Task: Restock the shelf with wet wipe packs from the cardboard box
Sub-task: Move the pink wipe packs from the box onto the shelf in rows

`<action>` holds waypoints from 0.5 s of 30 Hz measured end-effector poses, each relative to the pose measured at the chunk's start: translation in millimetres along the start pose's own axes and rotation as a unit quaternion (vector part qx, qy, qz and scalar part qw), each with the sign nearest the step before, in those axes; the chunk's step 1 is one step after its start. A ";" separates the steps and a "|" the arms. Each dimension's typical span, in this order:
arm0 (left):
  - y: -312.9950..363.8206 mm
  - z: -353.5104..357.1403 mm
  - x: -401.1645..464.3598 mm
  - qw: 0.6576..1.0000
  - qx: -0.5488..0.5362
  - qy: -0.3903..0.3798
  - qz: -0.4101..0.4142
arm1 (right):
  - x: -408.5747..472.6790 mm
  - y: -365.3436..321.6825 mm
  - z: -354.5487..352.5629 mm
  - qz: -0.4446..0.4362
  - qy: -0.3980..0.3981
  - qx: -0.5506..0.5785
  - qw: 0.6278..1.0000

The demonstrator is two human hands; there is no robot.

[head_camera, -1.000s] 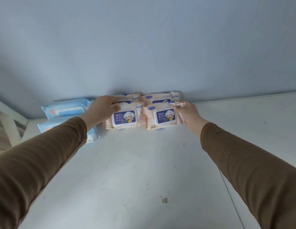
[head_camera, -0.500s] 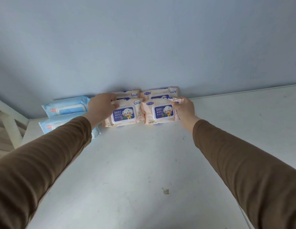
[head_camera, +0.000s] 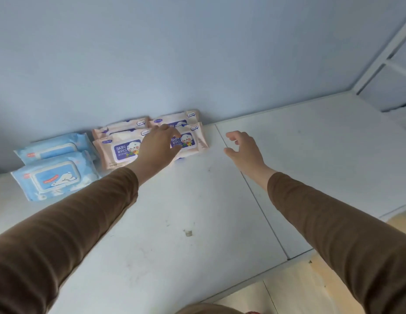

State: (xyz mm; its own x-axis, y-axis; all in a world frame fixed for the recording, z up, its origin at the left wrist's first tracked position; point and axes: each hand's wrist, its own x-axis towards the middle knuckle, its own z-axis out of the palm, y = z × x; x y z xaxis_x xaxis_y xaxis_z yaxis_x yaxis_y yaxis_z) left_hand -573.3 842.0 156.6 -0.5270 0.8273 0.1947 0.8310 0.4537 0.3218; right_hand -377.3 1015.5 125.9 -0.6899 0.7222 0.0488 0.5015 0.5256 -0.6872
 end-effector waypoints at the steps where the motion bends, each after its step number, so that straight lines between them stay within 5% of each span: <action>1: 17.4 7.2 -1.5 1.000 -0.007 -0.007 0.014 | -12.3 8.3 -11.8 -0.008 0.001 -0.016 1.000; 15: 353.5 120.8 -86.6 0.976 -0.083 -0.104 0.175 | -253.4 206.2 -225.1 0.037 0.060 -0.102 0.992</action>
State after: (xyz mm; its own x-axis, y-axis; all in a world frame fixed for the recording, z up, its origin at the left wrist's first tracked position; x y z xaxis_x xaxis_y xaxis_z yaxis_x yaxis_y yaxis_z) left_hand -212.4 970.7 141.6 -0.1555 0.9788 0.1335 0.9042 0.0866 0.4181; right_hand 18.4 1042.0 135.0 -0.5867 0.8038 0.0984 0.6514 0.5406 -0.5324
